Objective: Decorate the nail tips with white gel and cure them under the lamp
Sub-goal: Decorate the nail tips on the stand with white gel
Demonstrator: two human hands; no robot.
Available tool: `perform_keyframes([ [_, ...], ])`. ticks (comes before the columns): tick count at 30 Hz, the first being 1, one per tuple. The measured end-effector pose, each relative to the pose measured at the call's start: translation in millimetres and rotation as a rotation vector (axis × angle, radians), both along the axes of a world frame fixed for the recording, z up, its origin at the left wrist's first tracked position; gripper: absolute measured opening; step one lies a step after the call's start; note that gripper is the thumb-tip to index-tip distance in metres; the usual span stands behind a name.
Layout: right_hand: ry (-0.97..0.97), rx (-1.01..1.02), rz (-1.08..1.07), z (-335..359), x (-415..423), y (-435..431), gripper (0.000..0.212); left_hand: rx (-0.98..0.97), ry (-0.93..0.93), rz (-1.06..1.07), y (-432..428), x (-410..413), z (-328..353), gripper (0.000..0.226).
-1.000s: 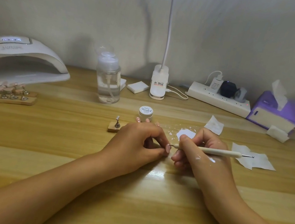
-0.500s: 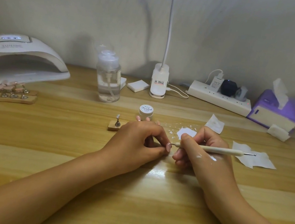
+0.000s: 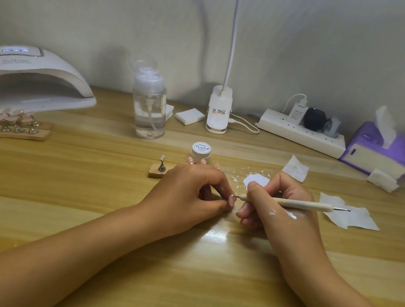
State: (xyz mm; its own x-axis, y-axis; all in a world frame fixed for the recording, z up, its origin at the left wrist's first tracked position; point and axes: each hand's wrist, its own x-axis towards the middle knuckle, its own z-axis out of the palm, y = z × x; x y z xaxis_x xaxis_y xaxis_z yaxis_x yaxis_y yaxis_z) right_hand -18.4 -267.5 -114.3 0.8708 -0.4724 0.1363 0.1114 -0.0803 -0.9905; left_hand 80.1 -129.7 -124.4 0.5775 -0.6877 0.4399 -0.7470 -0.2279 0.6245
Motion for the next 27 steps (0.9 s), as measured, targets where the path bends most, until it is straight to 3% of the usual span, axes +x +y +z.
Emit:
perform_keyframes([
  [27, -0.043, 0.053, -0.069, -2.6, 0.3, 0.2, 0.031, 0.002, 0.029, 0.004, 1.3, -1.2, 0.6, 0.023],
])
